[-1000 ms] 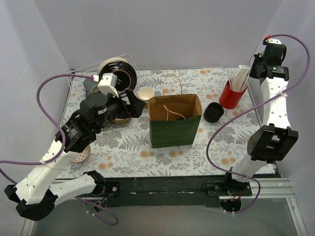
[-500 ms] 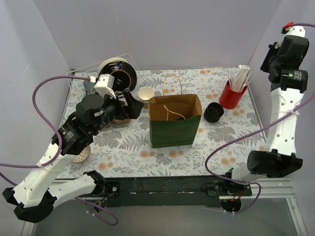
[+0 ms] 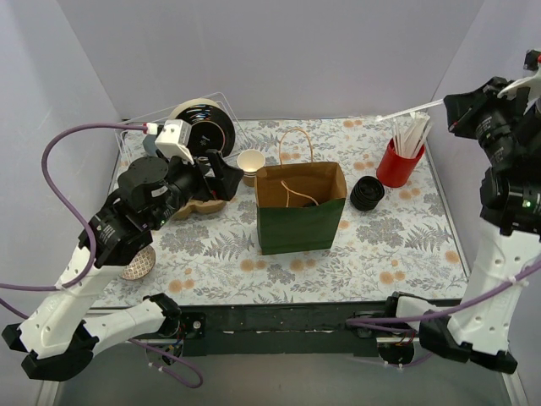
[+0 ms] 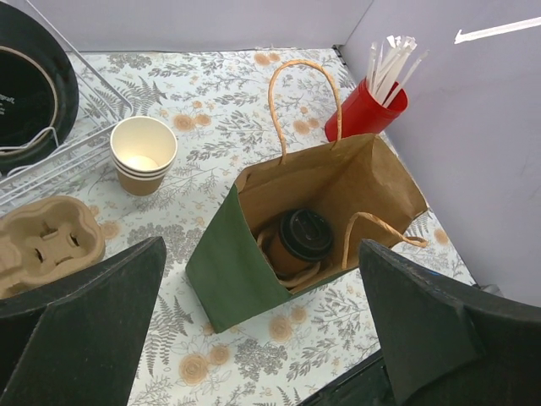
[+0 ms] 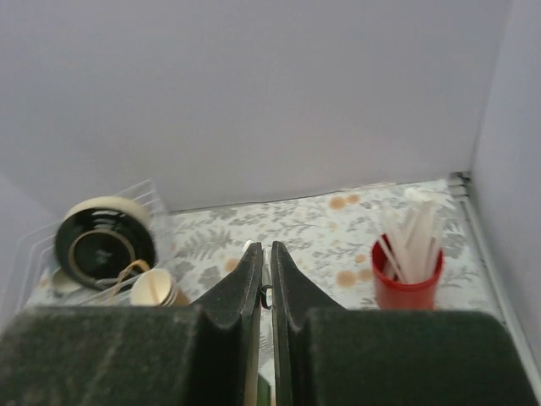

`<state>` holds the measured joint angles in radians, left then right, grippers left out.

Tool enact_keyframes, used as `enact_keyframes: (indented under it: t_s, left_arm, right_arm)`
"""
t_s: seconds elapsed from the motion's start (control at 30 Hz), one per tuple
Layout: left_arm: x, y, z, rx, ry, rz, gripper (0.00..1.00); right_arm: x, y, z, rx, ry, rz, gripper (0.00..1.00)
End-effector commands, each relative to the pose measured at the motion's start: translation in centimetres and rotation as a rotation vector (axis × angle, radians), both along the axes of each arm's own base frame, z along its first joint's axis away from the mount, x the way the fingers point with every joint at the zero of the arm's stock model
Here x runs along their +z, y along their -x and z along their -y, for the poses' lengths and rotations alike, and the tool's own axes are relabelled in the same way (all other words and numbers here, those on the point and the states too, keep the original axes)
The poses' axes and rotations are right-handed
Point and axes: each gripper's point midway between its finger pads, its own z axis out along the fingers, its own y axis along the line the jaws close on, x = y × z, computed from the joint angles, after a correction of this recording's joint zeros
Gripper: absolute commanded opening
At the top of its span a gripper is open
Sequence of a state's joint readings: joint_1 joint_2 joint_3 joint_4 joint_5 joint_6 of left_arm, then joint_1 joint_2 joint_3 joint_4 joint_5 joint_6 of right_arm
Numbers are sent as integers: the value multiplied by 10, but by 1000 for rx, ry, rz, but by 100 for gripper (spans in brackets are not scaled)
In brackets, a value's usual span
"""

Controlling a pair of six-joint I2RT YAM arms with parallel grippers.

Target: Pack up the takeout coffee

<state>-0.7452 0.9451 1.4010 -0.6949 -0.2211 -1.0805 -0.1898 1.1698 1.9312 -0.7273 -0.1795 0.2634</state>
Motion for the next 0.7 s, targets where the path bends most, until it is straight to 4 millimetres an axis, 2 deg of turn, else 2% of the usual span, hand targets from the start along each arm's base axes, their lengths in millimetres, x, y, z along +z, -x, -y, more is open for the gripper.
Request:
enact_keyframes:
  t_s: [0.0,0.03,0.07,0.1,0.23,0.27,0.33,0.57,0.67]
  left_arm:
    - [19,10,-9,-20,-16,55,98]
    - [21,11,-11,-23,-20,65,98]
    - [24,12,-12,-22,-17,71,98]
    - [24,13,-13,-20,-20,66,98]
    - [28,15,-15,-11,7,59,98]
    - [29,16,-15,-7,22,54,98]
    - [32,17,-16,-3,39,53,98]
    - [27,11,-11,12,64,29,98]
    - [26,10,-8,16,83,16,98]
  right_arm:
    - [22,42,-67,350,-99,111,1]
    - [14,41,-71,373,-113,108,1]
    - [16,54,-80,423,-142,118,1]
    - [12,57,-86,460,-153,114,1]
    - [-14,63,-106,598,-246,80,1]
    - [-24,58,-105,598,-260,65,1]
    - [-31,55,-105,594,-270,49,1]
    - [-78,40,-114,648,-344,-95,1]
    - [-95,32,-125,655,-351,-136,1]
